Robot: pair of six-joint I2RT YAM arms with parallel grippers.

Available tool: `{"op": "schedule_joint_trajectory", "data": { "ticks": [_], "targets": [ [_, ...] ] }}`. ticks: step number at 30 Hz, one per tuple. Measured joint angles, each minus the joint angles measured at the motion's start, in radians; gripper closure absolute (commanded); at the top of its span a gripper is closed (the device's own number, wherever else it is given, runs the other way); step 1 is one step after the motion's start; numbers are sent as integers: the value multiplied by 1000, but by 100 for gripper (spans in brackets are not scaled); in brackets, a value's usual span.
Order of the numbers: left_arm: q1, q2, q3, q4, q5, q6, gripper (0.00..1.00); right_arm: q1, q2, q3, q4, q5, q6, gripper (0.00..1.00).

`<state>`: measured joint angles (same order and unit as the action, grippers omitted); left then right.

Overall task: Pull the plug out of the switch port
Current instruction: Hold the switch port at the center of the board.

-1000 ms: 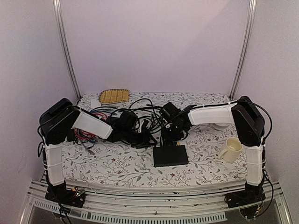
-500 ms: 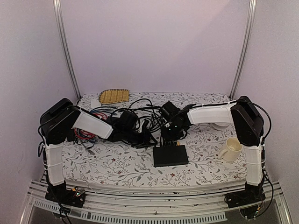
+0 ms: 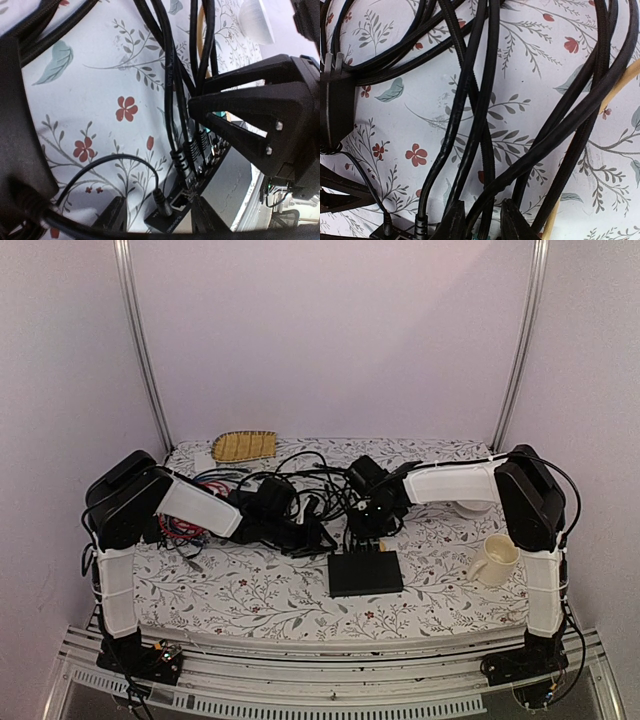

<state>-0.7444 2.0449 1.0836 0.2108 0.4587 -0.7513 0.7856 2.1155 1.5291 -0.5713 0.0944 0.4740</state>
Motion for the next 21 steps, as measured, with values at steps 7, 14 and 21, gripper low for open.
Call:
{"op": "schedule_joint_trajectory", "data": {
  "ticks": [7,14,21],
  "targets": [
    [0,6,7,0,1,0,53,0,5,5,-2,-8,-5,79],
    [0,11,13,1,3,0,56,-2,22,19,-5,-15,-11,86],
    [0,18,14,5,6,2,63,-3,23,18,1,-26,-11,91]
  ]
}}
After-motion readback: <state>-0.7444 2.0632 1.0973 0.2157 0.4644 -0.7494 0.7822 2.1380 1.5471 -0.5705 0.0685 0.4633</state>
